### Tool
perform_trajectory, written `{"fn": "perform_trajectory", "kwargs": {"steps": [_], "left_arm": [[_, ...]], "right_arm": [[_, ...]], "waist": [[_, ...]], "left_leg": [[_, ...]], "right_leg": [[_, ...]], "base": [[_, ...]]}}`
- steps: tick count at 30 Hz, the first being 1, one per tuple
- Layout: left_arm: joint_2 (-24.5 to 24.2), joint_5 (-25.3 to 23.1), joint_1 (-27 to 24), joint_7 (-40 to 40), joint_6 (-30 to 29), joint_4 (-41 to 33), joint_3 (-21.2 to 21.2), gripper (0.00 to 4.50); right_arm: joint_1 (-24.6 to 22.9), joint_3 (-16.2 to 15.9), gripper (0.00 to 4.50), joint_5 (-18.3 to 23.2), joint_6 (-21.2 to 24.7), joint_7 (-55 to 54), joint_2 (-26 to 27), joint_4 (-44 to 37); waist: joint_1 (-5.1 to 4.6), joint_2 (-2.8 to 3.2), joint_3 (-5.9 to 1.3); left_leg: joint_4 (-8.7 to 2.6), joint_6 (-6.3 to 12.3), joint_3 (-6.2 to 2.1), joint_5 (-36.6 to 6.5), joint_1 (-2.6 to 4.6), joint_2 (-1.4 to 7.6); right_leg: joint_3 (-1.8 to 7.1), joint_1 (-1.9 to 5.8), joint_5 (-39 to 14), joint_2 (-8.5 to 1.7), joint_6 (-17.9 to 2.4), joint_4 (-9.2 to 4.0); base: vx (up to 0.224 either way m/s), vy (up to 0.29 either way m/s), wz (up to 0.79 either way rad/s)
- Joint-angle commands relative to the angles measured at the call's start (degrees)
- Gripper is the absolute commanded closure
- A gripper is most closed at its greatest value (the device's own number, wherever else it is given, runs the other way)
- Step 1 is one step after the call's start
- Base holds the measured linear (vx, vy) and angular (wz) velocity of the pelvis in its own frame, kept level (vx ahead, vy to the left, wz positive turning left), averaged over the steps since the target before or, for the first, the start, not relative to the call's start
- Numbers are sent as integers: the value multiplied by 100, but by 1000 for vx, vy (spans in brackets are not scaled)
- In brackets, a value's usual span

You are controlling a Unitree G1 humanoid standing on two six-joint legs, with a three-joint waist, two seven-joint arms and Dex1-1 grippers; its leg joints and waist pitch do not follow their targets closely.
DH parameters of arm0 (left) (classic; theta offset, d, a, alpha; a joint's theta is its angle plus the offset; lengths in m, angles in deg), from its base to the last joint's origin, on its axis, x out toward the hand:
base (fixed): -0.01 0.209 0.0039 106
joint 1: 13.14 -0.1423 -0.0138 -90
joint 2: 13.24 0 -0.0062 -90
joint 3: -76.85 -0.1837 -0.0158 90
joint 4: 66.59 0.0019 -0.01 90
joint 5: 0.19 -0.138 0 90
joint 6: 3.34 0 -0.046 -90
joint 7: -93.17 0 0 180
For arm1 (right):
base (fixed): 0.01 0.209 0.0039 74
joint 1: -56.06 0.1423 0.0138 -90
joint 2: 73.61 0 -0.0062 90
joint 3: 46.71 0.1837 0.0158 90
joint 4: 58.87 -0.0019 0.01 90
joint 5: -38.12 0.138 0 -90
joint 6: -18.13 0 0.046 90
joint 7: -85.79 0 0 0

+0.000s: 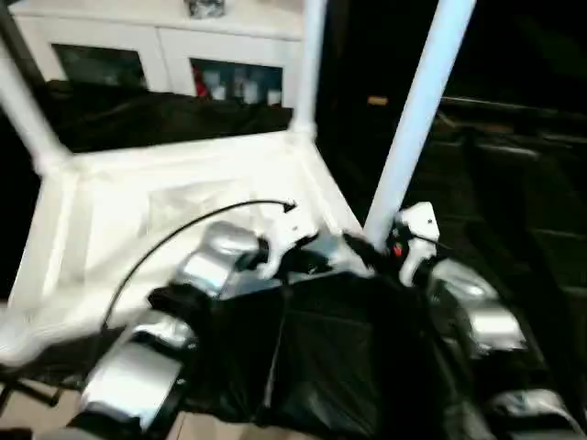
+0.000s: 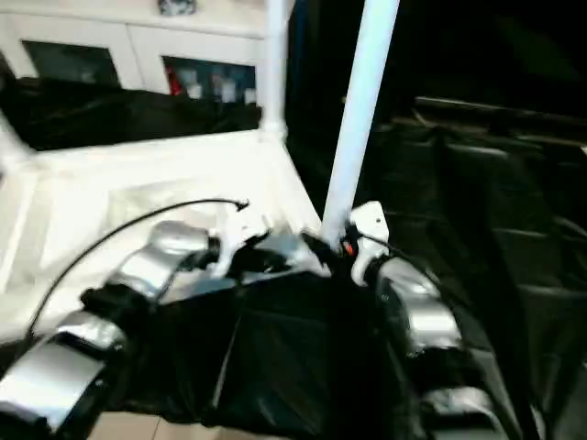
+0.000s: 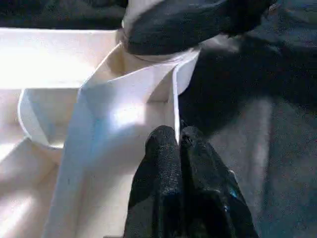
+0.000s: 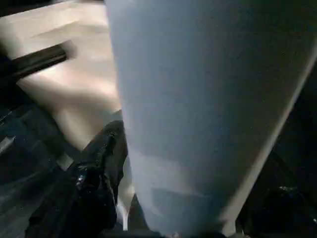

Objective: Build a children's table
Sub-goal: Rotate leg to tighten

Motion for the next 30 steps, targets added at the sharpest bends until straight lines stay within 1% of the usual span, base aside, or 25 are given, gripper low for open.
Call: {"fn": "perform_trajectory", "kwargs": {"steps": [1, 2, 3, 4, 5, 6, 7, 8, 9, 10, 11, 12, 14, 18, 21, 24, 25, 26, 27, 28, 29, 30], "left_arm": [[-21, 8, -100, 326, 2, -129, -212, 450], [-28, 9, -101, 336, 3, -134, -213, 450], [-143, 32, -128, 512, 26, -206, -225, 450], [-143, 32, -128, 512, 26, -206, -225, 450], [-195, 43, -135, 590, 35, -227, -230, 450], [-279, 56, -147, 720, 72, -249, -245, 450], [-393, 83, -172, 869, 94, -306, -270, 450], [-393, 83, -172, 869, 94, -306, -270, 450], [-489, 70, -167, 963, 140, -292, -276, 450], [-496, 66, -166, 972, 144, -290, -275, 450], [-540, 56, -162, 1027, 154, -286, -270, 450], [-568, 59, -166, 1076, 140, -308, -269, 450], [-585, 65, -160, 1093, 125, -302, -259, 450], [-578, 104, -174, 1057, 54, -314, -233, 450], [-527, 136, -211, 974, -36, -321, -217, 450], [-479, 123, -221, 836, -78, -311, -217, 450], [-400, 105, -212, 660, -147, -285, -198, 450], [-327, 82, -200, 500, -192, -259, -178, 450], [-182, 50, -171, 212, -280, -198, -136, 450], [-95, 33, -155, 85, -313, -165, -131, 450], [-75, 30, -150, 59, -320, -157, -131, 450], [85, -4, -117, -168, -383, -95, -131, 450]], "right_arm": [[-183, -464, 150, 117, 207, 784, -76, -241], [-192, -473, 150, 122, 209, 816, -93, -257], [-325, -592, 150, 215, 284, 1301, -341, -506], [-325, -592, 150, 215, 284, 1301, -341, -506], [-373, -639, 150, 257, 366, 1492, -449, -610], [-410, -718, 150, 245, 400, 1673, -570, -693], [-442, -820, 163, 229, 446, 1898, -723, -771], [-442, -820, 173, 229, 446, 1898, -723, -771], [-452, -880, 181, 237, 555, 2060, -812, -804], [-454, -884, 192, 241, 576, 2081, -822, -809], [-462, -908, 192, 248, 655, 2173, -867, -840], [-478, -913, 202, 254, 685, 2224, -900, -879], [-489, -915, 217, 287, 774, 2261, -911, -909], [-549, -927, 243, 387, 954, 2300, -923, -1034], [-638, -922, 245, 476, 1121, 2256, -890, -1119], [-699, -911, 247, 469, 1198, 2167, -851, -1139], [-746, -887, 247, 421, 1270, 1993, -791, -1116], [-784, -866, 247, 370, 1292, 1842, -734, -1092], [-819, -812, 247, 256, 1326, 1500, -606, -984], [-786, -746, 248, 131, 1227, 1152, -471, -814], [-776, -729, 249, 101, 1201, 1066, -437, -770], [-686, -597, 249, -70, 1101, 447, -205, -459]], "waist": [[59, 16, -337], [76, 21, -327], [97, 10, -318], [108, 17, -306], [113, 10, -303], [147, 14, -295], [148, 14, -283], [159, 12, -290], [170, 7, -291], [175, 7, -296], [182, 7, -295], [191, -1, -297], [200, 8, -305], [210, -6, -322], [225, -9, -325], [238, -6, -317], [242, -30, -318], [242, -20, -313], [256, -14, -287], [243, -32, -252], [233, -31, -237], [205, -31, -193]], "left_leg": [[-324, 805, 27, -839, 0, 145], [-331, 799, 33, -857, 5, 148], [-343, 756, 27, -935, 20, 153], [-346, 721, 37, -1048, 23, 155], [-353, 686, 36, -1109, 25, 157], [-366, 615, 27, -1204, 41, 162], [-375, 547, 31, -1297, 40, 164], [-378, 513, 24, -1310, 41, 163], [-377, 474, 32, -1330, 48, 161], [-376, 457, 29, -1329, 50, 160], [-374, 436, 34, -1309, 48, 159], [-370, 433, 37, -1271, 51, 156], [-364, 433, 33, -1159, 41, 157], [-343, 477, 38, -975, 36, 148], [-333, 535, 41, -865, 36, 150], [-339, 501, 42, -957, 41, 150], [-340, 480, 42, -991, 44, 152], [-342, 466, 43, -991, 42, 154], [-360, 412, 42, -1137, 56, 158], [-392, 304, 33, -1431, 63, 148], [-401, 231, 29, -1600, 74, 141], [-414, 97, 6, -2062, 112, 124]], "right_leg": [[253, 368, -298, -220, -1732, -265], [256, 356, -320, -218, -1743, -269], [254, 362, -448, -215, -1719, -282], [262, 337, -603, -213, -1699, -292], [263, 336, -696, -212, -1677, -302], [264, 334, -896, -218, -1616, -322], [272, 322, -1050, -216, -1574, -335], [269, 335, -1090, -213, -1548, -330], [280, 318, -1123, -216, -1523, -337], [280, 321, -1115, -216, -1522, -332], [282, 318, -1090, -215, -1525, -331], [283, 320, -1047, -212, -1528, -324], [280, 331, -945, -215, -1524, -304], [275, 342, -752, -219, -1565, -279], [275, 347, -634, -212, -1591, -262], [275, 339, -828, -220, -1553, -286], [274, 337, -888, -218, -1533, -292], [281, 331, -899, -222, -1529, -291], [280, 318, -1121, -228, -1483, -329], [273, 306, -1582, -220, -1357, -375], [272, 291, -1894, -227, -1270, -406], [248, 250, -2675, -230, -1033, -491]], "base": [[0, 0, 0], [0, 0, 0], [0, 0, 0], [0, 0, 0], [0, 0, 0], [0, 0, 0], [0, 0, 0], [0, 0, 0], [0, 0, 0], [0, 0, 0], [0, 0, 0], [0, 0, 0], [0, 0, 0], [0, 0, 0], [0, 0, 0], [0, 0, 0], [0, 0, 0], [0, 0, 0], [0, 0, 0], [0, 0, 0], [0, 0, 0], [0, 0, 0]]}}
